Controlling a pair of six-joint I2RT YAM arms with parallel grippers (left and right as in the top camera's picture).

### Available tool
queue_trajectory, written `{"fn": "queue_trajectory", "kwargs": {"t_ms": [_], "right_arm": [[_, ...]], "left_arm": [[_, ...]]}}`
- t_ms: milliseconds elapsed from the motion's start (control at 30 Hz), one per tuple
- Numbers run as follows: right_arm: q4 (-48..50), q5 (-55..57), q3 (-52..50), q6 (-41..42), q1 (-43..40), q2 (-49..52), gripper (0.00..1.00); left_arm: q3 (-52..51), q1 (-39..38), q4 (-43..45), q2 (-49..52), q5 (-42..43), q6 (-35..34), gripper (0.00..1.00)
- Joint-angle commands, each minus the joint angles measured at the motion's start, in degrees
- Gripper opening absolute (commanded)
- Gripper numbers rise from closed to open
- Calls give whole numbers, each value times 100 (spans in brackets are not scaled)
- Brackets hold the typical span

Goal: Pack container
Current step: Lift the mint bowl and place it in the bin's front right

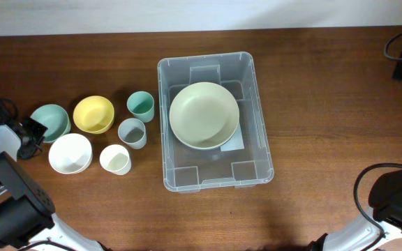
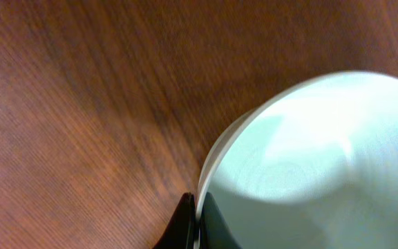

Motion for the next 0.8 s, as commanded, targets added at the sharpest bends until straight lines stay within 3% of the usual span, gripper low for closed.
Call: {"fn": "queue_trajectory", "kwargs": {"t_ms": [0,200,367,467,667,767], "right_arm": [[4,9,76,52,-11,2,99],[4,9,76,52,-11,2,99],[4,9,76,52,-11,2,99],[4,7,76,52,-11,2,99],[4,9,76,52,-11,2,99],[4,9,76,52,-11,2,99]], "left_arm": [[658,118,-348,57,-35,391,0],[2649,177,-1357,57,-125,437,1],[4885,-181,-2328,57,378,463,0],[5659,-890,-2986,57,518,942,0],[5698,-2986,-3982,96,833,1895,0],[5692,-4225,-4555,223,833,3060,0]]}}
